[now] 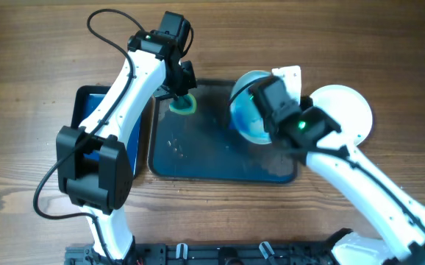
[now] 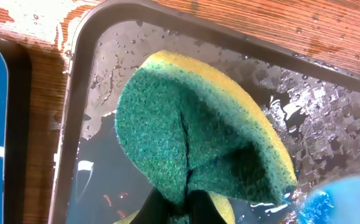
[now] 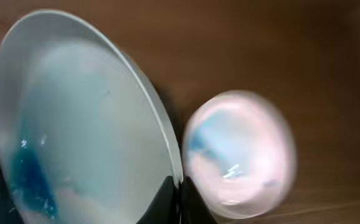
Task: Clean dirty plates on tray and stack at the side
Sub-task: 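Lift the plate with the right gripper and stack it on the right pile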
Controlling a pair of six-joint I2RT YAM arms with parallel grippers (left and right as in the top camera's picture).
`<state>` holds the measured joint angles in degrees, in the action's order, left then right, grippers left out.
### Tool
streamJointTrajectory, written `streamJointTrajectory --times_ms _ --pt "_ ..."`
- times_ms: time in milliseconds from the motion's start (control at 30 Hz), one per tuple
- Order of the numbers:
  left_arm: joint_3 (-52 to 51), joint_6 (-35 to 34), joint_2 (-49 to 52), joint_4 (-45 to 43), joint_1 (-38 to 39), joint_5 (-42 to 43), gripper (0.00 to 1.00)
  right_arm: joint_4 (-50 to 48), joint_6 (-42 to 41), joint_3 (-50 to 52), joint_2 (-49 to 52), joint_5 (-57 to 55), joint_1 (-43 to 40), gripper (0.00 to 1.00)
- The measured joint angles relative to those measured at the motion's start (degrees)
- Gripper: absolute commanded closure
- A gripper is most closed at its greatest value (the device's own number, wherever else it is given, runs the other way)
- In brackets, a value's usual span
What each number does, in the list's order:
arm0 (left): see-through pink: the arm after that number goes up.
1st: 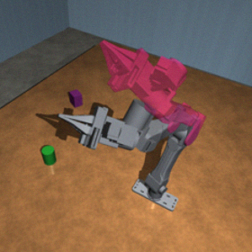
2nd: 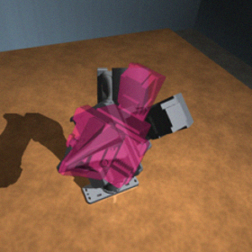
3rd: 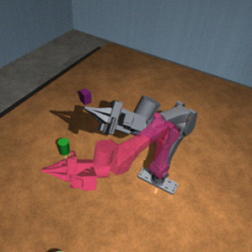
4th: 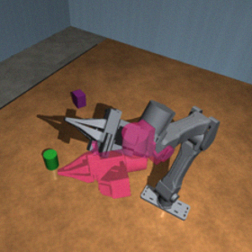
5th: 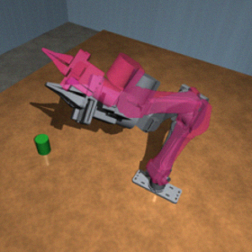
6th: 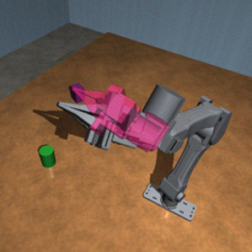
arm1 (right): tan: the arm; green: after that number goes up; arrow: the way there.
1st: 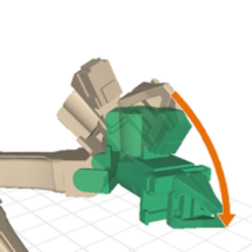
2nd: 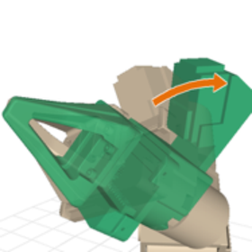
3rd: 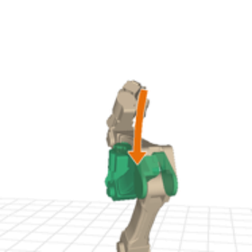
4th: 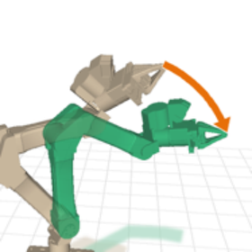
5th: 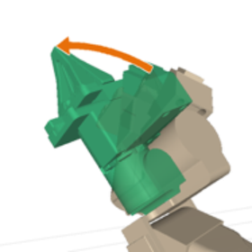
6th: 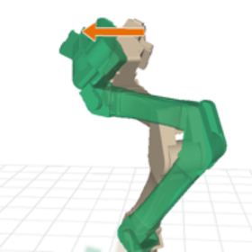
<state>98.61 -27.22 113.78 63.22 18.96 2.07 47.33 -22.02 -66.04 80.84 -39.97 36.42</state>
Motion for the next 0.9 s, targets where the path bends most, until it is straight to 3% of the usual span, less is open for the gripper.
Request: streamJointTrajectory --times_ms 233,367,633,900 --pt "-0.02 0.15 0.00 -0.04 0.00 -0.02 0.96 -0.04 4.31 0.00 -3.37 -31.98 12.61 0.96" --pt "-0.02 0.15 0.00 -0.02 0.00 -0.02 0.96 -3.78 9.88 0.00 -3.37 -40.46 15.61 0.96" --pt "-0.02 0.15 0.00 0.15 0.00 -0.02 0.96 -10.49 19.28 -0.02 -3.37 -44.74 16.31 0.96" --pt "-0.02 0.15 0.00 0.24 0.00 -0.02 0.96 -10.10 20.79 -0.02 -3.39 -40.76 16.24 0.96"
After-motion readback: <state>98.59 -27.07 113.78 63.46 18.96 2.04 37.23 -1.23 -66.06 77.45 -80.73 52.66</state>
